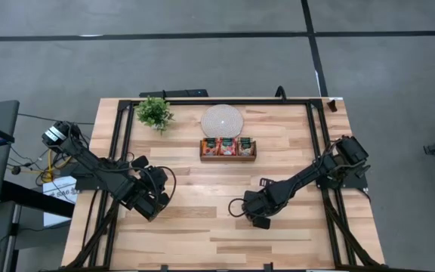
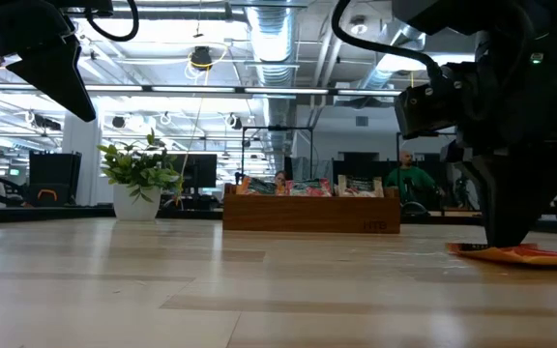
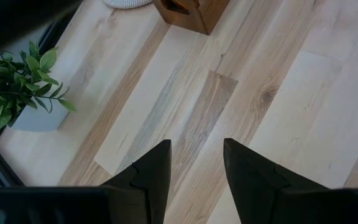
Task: Pick & Place Tea
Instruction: Put the orange tea bag into the left section of the wooden organizer
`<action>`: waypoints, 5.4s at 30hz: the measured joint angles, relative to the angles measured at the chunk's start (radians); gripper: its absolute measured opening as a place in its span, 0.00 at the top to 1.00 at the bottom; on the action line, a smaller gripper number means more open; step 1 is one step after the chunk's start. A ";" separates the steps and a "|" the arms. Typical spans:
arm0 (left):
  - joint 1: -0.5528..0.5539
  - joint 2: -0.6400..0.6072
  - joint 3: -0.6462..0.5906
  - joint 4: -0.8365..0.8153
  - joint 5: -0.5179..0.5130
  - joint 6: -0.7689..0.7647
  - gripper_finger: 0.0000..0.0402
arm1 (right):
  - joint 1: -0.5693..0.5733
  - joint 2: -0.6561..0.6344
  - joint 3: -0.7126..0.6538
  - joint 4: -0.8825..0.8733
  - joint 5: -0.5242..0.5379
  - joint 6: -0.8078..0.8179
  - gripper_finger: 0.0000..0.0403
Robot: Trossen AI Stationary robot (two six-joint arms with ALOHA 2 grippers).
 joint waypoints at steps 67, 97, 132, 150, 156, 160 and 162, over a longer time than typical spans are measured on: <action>0.303 0.039 0.314 0.626 0.172 0.655 0.65 | -0.243 -0.154 0.527 -0.112 0.171 -0.592 1.00; 0.344 0.155 0.313 0.753 0.278 0.671 0.65 | -0.239 -0.154 0.527 -0.108 0.177 -0.592 1.00; 0.401 0.164 0.313 0.771 0.350 0.665 1.00 | -0.239 -0.155 0.527 -0.108 0.168 -0.599 1.00; 0.400 0.164 0.313 0.768 0.323 0.714 1.00 | -0.239 -0.155 0.527 -0.106 0.165 -0.601 1.00; 0.400 0.164 0.313 0.759 0.321 0.715 1.00 | -0.240 -0.159 0.527 -0.114 0.119 -0.644 0.96; 0.401 0.164 0.313 0.733 0.289 0.711 1.00 | -0.240 -0.170 0.526 -0.144 0.112 -0.645 0.86; 0.401 0.164 0.313 0.719 0.274 0.708 1.00 | -0.244 -0.177 0.526 -0.166 0.113 -0.644 0.81</action>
